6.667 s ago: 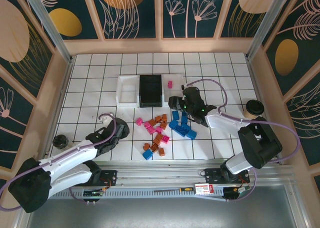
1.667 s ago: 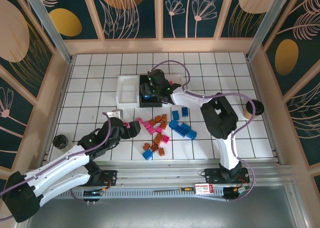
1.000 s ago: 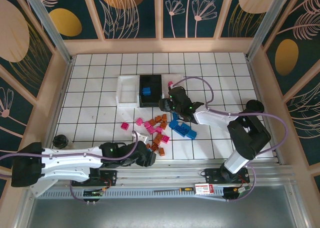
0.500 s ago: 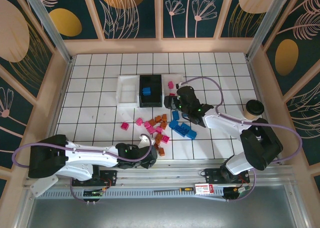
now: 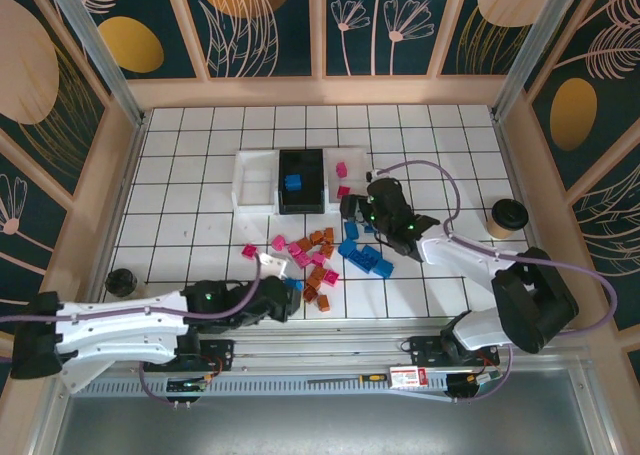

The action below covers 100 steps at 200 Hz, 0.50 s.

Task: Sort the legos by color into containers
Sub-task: Pick up the lego from the middle-left of the table, then place the lego in the container.

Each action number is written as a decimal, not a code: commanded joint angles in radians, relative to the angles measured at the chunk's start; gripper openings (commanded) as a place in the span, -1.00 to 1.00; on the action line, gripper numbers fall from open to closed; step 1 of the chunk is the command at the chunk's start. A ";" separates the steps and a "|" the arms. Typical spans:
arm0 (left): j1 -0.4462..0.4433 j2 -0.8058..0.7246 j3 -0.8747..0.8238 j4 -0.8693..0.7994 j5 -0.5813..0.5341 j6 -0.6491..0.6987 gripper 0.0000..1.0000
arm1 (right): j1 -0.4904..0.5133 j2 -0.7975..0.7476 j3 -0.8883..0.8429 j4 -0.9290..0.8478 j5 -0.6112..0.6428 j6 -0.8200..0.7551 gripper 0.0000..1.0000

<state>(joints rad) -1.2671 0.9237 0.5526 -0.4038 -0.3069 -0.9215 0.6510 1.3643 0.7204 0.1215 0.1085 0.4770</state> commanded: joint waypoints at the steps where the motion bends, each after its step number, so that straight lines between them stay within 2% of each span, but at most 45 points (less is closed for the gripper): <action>1: 0.136 0.013 0.075 0.014 -0.010 0.131 -0.28 | -0.010 -0.060 -0.045 0.021 0.039 0.040 0.24; 24: 0.285 0.162 0.193 0.133 0.064 0.271 -0.35 | -0.017 -0.112 -0.092 0.006 0.057 0.060 0.24; 44: 0.383 0.344 0.321 0.245 0.166 0.335 -0.39 | -0.019 -0.156 -0.129 -0.012 0.066 0.075 0.24; 63: 0.431 0.535 0.501 0.282 0.233 0.370 -0.46 | -0.022 -0.192 -0.171 -0.020 0.061 0.090 0.25; 100: 0.485 0.840 0.826 0.219 0.260 0.399 -0.55 | -0.022 -0.247 -0.233 -0.057 0.067 0.104 0.24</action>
<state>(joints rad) -0.8143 1.6352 1.2282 -0.1867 -0.1055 -0.5804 0.6353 1.1591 0.5255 0.1020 0.1421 0.5518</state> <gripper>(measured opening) 0.312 0.623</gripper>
